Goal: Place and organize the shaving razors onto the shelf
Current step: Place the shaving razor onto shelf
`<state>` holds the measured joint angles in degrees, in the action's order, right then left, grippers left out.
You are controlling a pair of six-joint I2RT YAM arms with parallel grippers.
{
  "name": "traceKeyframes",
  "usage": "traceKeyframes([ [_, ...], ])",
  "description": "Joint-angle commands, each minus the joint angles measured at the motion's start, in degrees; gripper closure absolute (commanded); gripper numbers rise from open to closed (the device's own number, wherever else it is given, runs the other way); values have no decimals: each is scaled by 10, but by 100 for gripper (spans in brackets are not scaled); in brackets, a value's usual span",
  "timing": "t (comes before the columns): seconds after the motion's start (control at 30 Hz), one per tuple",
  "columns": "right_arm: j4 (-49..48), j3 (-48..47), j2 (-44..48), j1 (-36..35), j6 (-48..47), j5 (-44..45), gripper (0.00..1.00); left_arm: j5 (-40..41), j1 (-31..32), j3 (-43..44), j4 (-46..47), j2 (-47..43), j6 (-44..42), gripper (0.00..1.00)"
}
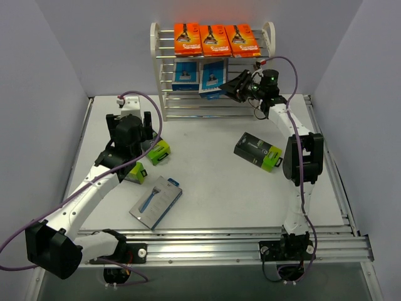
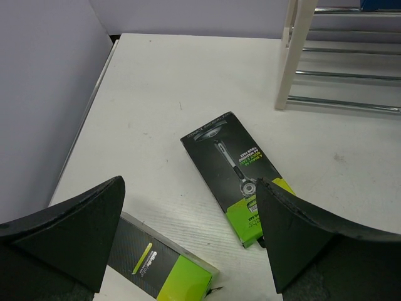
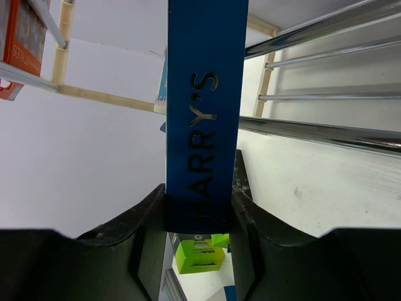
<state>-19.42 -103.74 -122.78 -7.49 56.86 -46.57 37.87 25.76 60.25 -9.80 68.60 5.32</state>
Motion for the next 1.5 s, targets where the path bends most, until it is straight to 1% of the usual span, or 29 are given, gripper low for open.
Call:
traceKeyframes([
  [0.0, -52, -21, 3, 4, 12, -23, 91, -9, -4, 29, 1, 3, 0, 6],
  [0.03, -53, -16, 4, 4, 13, -23, 84, -11, -4, 29, 1, 3, 0, 6],
  [0.1, -55, -12, 5, 4, 13, -23, 79, -12, -4, 30, 0, 4, 0, 6],
  [0.13, -55, -8, 6, 3, 12, -23, 76, -13, -4, 30, 0, 5, 0, 6],
  [0.17, -55, -6, 6, 3, 13, -23, 70, -15, -4, 30, 0, 5, 0, 6],
  [0.27, -59, 2, 11, 4, 14, -22, 60, -15, -4, 29, 0, 5, 0, 6],
  [0.4, -58, 10, 14, 3, 13, -24, 56, -17, -4, 29, 0, 7, 1, 6],
  [0.5, -55, 14, 18, 4, 10, -24, 51, -18, -4, 29, 0, 7, 2, 6],
  [0.53, -55, 15, 20, 4, 8, -24, 47, -19, -4, 29, -1, 7, 1, 6],
  [0.6, -54, 20, 25, 4, 7, -24, 43, -19, -4, 29, 0, 7, 2, 6],
  [0.63, -53, 21, 25, 5, 6, -23, 37, -21, -4, 29, 0, 7, 2, 6],
  [0.67, -52, 22, 28, 5, 6, -23, 35, -23, -4, 29, 0, 7, 2, 6],
  [0.93, -48, 50, 48, 5, -3, -20, 29, -31, -4, 28, 0, 7, 6, 6],
  [1.47, -61, 103, 91, 7, -2, -16, 23, -44, -4, 27, -1, 8, 12, 6],
])
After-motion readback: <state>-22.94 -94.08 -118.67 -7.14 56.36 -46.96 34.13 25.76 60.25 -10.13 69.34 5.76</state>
